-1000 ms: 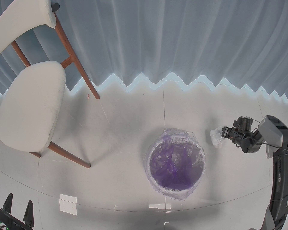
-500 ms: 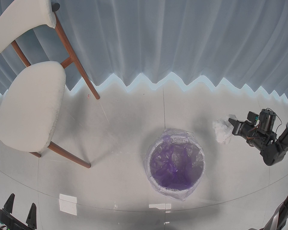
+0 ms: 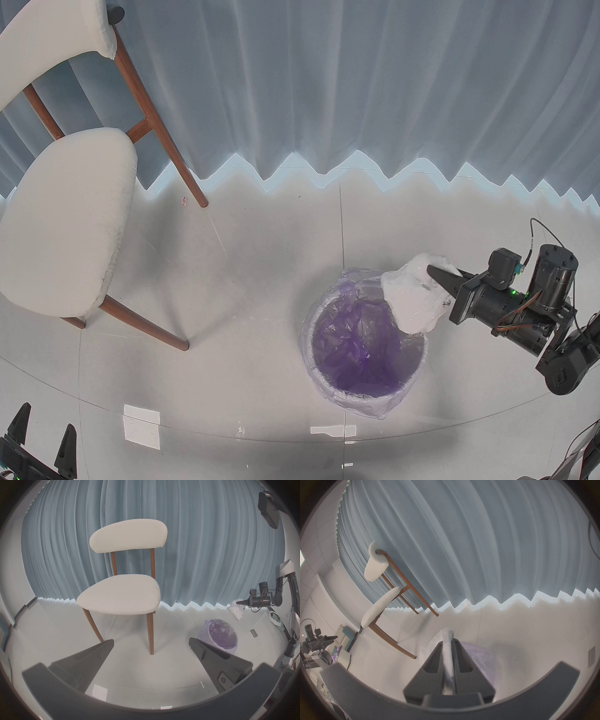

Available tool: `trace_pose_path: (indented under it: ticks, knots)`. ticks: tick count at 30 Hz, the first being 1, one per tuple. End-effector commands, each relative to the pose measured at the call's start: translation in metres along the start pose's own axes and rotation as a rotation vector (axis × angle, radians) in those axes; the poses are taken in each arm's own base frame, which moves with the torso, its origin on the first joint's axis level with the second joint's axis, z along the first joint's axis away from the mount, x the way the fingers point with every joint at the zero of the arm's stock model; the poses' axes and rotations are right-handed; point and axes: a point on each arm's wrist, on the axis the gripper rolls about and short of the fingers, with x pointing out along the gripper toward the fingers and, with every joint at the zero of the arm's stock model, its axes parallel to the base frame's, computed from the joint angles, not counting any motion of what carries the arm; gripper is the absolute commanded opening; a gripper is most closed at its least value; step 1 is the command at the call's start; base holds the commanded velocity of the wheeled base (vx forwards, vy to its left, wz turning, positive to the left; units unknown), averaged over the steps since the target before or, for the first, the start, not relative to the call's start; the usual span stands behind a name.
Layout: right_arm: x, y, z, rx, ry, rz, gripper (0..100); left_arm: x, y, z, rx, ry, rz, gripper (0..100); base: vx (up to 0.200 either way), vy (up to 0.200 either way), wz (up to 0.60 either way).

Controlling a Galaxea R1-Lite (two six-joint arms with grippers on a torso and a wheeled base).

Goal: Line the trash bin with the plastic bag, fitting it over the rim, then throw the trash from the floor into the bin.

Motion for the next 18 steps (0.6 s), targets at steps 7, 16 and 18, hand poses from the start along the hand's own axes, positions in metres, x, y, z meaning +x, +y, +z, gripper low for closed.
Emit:
trace_pose_path:
  ticks: [7,16,18]
  knots:
    - [0.041,-0.009,-0.099,-0.039,0.148,0.013,0,0.0,0.0,-0.003,0.0,-0.009,0.0,100,0.0,0.0,0.0]
    - [0.07,-0.016,-0.119,-0.041,0.153,0.015,0,0.0,0.0,-0.003,0.0,-0.009,0.0,100,0.0,0.0,0.0]
    - [0.078,-0.018,-0.12,-0.042,0.136,0.014,0,0.0,0.0,-0.003,0.0,-0.009,0.0,100,0.0,0.0,0.0]
